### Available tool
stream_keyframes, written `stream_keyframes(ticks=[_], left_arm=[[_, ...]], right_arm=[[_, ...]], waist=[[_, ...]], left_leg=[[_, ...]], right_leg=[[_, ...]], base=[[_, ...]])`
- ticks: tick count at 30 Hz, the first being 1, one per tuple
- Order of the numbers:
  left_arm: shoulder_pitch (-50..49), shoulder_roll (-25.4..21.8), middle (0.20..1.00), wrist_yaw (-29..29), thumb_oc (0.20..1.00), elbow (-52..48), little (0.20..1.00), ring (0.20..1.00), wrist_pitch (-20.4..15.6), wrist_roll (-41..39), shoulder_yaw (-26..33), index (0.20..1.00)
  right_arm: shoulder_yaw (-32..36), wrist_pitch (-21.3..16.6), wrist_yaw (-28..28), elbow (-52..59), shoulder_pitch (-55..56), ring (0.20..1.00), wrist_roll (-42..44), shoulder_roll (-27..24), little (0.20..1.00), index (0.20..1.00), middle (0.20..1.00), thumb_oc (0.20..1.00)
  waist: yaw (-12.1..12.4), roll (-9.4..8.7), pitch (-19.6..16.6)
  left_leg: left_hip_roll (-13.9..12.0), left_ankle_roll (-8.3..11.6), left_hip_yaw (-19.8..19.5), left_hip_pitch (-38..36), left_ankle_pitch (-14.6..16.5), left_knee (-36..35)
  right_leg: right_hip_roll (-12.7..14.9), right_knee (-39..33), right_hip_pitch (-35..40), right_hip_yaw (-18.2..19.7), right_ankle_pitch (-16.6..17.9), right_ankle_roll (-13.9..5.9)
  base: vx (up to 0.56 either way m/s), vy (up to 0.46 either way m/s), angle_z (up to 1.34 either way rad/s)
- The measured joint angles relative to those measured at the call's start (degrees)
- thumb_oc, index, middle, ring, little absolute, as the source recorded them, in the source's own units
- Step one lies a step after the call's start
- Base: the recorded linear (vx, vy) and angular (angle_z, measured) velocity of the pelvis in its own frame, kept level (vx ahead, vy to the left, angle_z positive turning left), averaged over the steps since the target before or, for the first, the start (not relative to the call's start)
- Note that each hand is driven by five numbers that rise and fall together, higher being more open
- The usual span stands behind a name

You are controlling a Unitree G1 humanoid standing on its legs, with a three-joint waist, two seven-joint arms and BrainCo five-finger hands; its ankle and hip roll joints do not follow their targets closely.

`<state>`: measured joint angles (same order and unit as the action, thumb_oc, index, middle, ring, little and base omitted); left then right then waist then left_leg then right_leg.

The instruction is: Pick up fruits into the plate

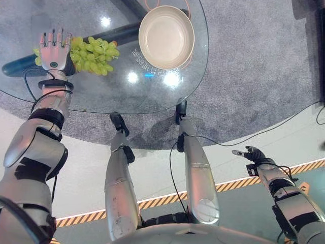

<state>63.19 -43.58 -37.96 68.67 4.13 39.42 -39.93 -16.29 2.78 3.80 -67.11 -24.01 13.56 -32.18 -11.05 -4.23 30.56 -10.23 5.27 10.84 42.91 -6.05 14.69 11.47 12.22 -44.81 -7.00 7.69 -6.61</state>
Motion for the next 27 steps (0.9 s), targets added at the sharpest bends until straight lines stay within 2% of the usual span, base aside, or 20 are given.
stream_keyframes(ticks=[6,13,23,26,27], left_arm=[[1.8,-1.2,1.0,9.7,1.0,0.1,1.0,1.0,-0.8,-0.2,-3.2,1.0],[4.7,-1.7,1.0,20.3,1.0,0.0,1.0,1.0,-0.3,-6.1,-5.5,1.0],[6.2,-2.6,1.0,29.5,1.0,-0.4,1.0,1.0,2.6,-14.8,-4.3,1.0],[6.8,-2.6,1.0,33.5,1.0,0.1,1.0,1.0,5.4,-15.2,-2.6,1.0],[6.8,-2.7,0.787,34.9,0.787,0.3,0.787,0.787,6.6,-15.1,-2.5,0.787]], right_arm=[[-0.3,-0.4,1.1,0.8,-0.1,1.0,0.0,-0.1,1.0,1.0,1.0,1.0],[-0.2,-0.4,1.2,3.6,-0.2,1.0,-0.1,-0.8,1.0,1.0,1.0,1.0],[0.1,-0.4,2.8,7.1,0.0,1.0,-0.1,-3.4,1.0,1.0,1.0,1.0],[0.4,-0.4,3.5,7.3,0.0,1.0,-0.1,-3.7,1.0,1.0,1.0,1.0],[0.4,-0.4,3.5,7.6,0.0,1.0,-0.1,-3.7,1.0,1.0,1.0,1.0]], waist=[[-0.2,-0.07,0.0],[-0.2,-0.07,0.0],[-0.6,-0.09,-0.2],[-0.8,-0.1,-0.3],[-0.9,-0.12,-0.5]], left_leg=[[-0.5,0.07,0.3,0.4,1.9,2.7],[-0.4,-0.02,0.8,0.9,2.4,3.1],[-0.6,0.03,1.4,1.1,2.5,3.1],[-0.7,0.03,1.3,1.1,2.5,3.2],[-0.7,0.04,1.3,1.2,2.5,3.3]], right_leg=[[-0.1,0.8,0.1,0.5,-0.5,-0.3],[-0.1,0.9,-0.7,1.2,-0.4,-0.08],[-0.3,0.9,-1.3,1.7,-0.5,-0.18],[-0.3,0.9,-1.3,1.7,-0.6,-0.33],[-0.3,0.9,-1.3,1.7,-0.6,-0.34]], base=[[0.03,0.052,-0.05],[0.01,0.019,-0.02],[0.0,-0.013,-0.02],[0.0,-0.024,0.0],[0.01,-0.031,-0.01]])
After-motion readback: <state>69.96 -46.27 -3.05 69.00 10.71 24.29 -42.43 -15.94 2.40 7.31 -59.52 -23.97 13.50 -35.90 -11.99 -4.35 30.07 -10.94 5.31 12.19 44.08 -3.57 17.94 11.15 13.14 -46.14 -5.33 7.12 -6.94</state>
